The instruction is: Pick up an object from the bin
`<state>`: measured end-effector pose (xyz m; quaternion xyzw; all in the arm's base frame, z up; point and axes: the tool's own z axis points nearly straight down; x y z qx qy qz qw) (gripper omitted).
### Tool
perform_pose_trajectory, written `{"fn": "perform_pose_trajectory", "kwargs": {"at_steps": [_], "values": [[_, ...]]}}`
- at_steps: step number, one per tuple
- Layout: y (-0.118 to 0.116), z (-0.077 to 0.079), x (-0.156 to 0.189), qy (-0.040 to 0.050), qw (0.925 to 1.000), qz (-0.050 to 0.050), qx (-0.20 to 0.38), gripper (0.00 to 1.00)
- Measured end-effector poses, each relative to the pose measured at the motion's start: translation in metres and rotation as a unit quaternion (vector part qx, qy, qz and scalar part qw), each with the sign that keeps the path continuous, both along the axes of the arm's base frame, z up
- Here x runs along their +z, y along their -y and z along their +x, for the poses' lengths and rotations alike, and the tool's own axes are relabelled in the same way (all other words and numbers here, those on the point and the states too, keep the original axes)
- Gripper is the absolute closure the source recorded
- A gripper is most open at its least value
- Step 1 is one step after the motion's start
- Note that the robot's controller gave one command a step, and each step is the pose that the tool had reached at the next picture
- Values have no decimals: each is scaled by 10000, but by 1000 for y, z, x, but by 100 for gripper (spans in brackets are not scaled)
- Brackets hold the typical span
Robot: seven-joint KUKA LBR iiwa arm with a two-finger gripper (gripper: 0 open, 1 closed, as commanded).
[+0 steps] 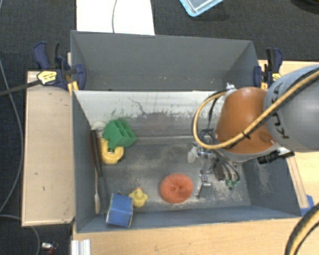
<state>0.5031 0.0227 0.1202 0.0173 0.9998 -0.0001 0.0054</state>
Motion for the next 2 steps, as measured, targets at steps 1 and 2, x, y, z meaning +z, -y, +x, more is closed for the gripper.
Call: {"fn": "perform_pose_trajectory", "kwargs": {"at_steps": [1,2], "values": [[-2,1,-12,35,10000,4,35,0],[-11,-13,-12,9,9974,-7,720,0]]}}
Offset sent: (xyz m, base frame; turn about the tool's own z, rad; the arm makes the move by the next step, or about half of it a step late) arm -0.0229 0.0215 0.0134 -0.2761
